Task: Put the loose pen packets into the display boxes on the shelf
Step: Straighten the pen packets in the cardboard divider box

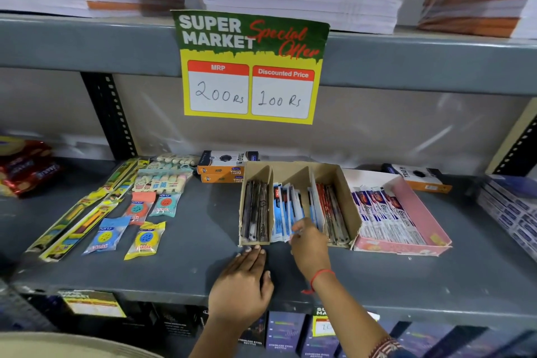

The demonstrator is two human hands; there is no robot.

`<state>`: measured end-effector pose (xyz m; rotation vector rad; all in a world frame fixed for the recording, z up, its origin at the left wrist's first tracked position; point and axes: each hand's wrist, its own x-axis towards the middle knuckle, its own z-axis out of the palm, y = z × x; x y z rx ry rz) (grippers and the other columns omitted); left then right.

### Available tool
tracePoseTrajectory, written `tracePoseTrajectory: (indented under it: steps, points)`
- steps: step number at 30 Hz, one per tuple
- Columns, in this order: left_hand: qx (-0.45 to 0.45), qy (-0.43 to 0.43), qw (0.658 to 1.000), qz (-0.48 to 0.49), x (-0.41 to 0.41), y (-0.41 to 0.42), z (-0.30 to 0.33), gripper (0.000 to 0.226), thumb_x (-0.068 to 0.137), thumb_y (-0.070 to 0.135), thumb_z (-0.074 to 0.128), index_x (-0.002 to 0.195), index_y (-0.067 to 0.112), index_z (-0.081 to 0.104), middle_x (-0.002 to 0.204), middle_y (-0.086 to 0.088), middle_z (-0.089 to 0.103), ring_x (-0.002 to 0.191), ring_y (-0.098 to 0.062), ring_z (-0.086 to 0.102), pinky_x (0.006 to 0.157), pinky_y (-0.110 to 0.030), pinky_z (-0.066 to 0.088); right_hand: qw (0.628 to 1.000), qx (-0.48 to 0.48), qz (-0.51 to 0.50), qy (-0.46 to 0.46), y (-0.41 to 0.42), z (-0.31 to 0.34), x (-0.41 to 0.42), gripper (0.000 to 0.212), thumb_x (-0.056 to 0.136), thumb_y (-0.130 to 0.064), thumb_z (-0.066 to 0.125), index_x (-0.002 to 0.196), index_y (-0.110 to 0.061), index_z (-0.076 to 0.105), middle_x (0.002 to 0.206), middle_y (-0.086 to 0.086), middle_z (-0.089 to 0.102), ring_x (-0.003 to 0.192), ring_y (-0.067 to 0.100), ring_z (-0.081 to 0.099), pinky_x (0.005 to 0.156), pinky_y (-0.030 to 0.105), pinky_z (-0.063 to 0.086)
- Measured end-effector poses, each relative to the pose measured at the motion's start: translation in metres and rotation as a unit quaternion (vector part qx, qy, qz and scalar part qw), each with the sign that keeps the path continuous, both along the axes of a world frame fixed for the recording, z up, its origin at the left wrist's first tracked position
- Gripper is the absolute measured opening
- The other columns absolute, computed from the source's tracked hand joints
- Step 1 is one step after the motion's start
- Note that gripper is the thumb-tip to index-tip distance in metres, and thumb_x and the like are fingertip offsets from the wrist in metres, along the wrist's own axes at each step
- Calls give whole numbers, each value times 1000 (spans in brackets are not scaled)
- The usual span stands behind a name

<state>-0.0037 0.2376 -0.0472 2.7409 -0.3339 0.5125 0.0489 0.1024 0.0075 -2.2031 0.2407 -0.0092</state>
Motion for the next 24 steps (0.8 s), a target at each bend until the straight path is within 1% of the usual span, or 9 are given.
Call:
tracePoseTrajectory:
  steps: [5, 7, 9, 10, 12, 15, 17, 20, 24]
  points:
    - [-2, 5, 1000, -2, 0, 1, -1, 47, 77, 32, 40, 99, 7, 73, 99, -7, 72, 91, -19, 67, 80, -34, 51, 999, 34, -26, -8, 3, 3, 5, 29, 90, 5, 39, 113, -1, 56, 107, 24, 67, 92, 37, 66, 79, 38, 54]
    - [-5, 3, 1000, -2, 0, 0, -1, 46, 77, 32, 40, 99, 8, 73, 99, -7, 72, 91, -19, 67, 81, -34, 51, 998, 26, -46, -31, 1, 8, 3, 32, 89, 7, 38, 114, -2, 56, 105, 26, 67, 90, 38, 66, 71, 36, 52]
    - [-9, 3, 1000, -2, 0, 0, -1, 46, 77, 32, 40, 99, 8, 73, 99, -6, 72, 92, -19, 67, 81, -33, 51, 996, -58, -35, -56, -3, 15, -2, 35, 88, 8, 37, 117, -2, 53, 100, 27, 68, 89, 40, 66, 64, 32, 44]
    - [-9, 4, 1000, -2, 0, 0, -1, 46, 77, 32, 40, 99, 8, 73, 99, -6, 72, 92, -19, 67, 81, -33, 51, 991, -119, -18, -58, -4, 20, -5, 37, 87, 8, 38, 120, -2, 51, 101, 27, 68, 91, 40, 66, 64, 35, 45]
    - [-7, 6, 1000, -3, 0, 0, -1, 46, 77, 33, 40, 99, 9, 73, 100, -5, 72, 92, -19, 67, 82, -32, 50, 975, -218, 10, -43, -5, 25, -6, 39, 88, 7, 39, 125, 0, 46, 109, 24, 66, 99, 38, 66, 75, 39, 52]
    - [-6, 8, 1000, -5, 0, 1, -1, 46, 77, 33, 40, 100, 9, 73, 101, -5, 72, 93, -18, 67, 82, -32, 50, 953, -302, 32, -4, -4, 28, -5, 36, 90, 6, 37, 123, 1, 49, 117, 18, 63, 105, 31, 67, 85, 34, 54]
    - [-8, 10, 1000, -5, 0, 1, 0, 46, 77, 33, 41, 99, 9, 73, 101, -5, 72, 93, -18, 67, 82, -31, 50, 951, -306, 40, 11, -3, 24, -5, 34, 91, 7, 35, 119, 2, 53, 117, 18, 64, 106, 30, 66, 86, 33, 54]
    - [-8, 11, 1000, -4, 0, 0, -1, 46, 77, 33, 41, 99, 8, 73, 101, -6, 72, 93, -18, 67, 82, -32, 50, 965, -259, 45, 22, -3, 18, -5, 35, 88, 9, 36, 115, 2, 57, 113, 21, 66, 104, 33, 66, 85, 35, 54]
    - [-10, 10, 1000, 0, 0, 0, -2, 46, 77, 33, 41, 99, 9, 73, 100, -5, 72, 93, -18, 67, 83, -32, 49, 979, -202, 27, -4, -5, 16, -1, 48, 84, 13, 35, 126, -1, 53, 108, 24, 67, 99, 36, 67, 81, 37, 56]
